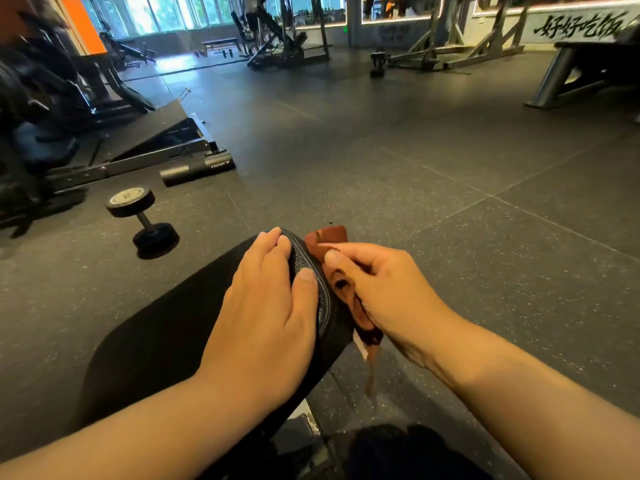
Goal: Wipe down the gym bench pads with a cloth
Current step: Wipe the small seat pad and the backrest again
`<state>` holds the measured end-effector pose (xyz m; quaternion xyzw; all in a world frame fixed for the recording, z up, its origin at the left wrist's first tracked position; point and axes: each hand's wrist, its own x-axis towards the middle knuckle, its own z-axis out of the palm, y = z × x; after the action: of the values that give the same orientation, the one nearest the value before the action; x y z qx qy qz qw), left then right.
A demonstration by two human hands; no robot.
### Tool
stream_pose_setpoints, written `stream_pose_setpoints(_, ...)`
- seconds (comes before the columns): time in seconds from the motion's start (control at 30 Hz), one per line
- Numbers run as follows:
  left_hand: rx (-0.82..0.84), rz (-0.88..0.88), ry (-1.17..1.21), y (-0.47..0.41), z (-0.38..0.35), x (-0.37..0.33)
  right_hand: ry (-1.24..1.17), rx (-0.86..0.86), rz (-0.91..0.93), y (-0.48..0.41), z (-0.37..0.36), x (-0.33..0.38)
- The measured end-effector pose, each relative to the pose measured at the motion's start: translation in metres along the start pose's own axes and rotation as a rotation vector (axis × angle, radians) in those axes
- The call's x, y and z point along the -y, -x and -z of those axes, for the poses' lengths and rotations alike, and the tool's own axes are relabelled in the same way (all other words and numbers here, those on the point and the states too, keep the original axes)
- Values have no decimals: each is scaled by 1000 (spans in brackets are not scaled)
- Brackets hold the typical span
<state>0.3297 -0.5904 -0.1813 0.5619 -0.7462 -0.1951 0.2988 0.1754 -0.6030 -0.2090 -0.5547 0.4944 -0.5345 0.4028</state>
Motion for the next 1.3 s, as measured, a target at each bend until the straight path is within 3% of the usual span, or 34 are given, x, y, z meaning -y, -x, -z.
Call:
stream_pose_setpoints(0.2, -5, -20, -18, -2, -2, 3, 57, 39, 121, 40, 12, 4)
stream_pose_setpoints(0.37, 1, -5, -12, -2, -1, 3, 253, 50, 125, 0, 7, 7)
stream_pose_setpoints(0.5, 12, -16, -27, 0, 0, 0, 176, 125, 115, 27, 18, 13)
stream_pose_setpoints(0.8, 42, 21, -36, 2, 1, -2, 148, 78, 45, 4, 5, 5)
stream_pose_setpoints(0.93, 28, 6, -33, 1, 0, 0, 20, 312, -79, 41, 1, 3)
stream_pose_setpoints(1.07, 20, -21, -52, 0, -1, 1, 67, 240, -59, 15, -5, 7)
stream_pose_setpoints(1.17, 19, -19, -47, 1, -1, 2, 33, 326, -21, 13, -1, 2)
stream_pose_setpoints(1.3, 22, -25, -50, 1, 0, 0, -207, 389, -173, 13, 11, 5)
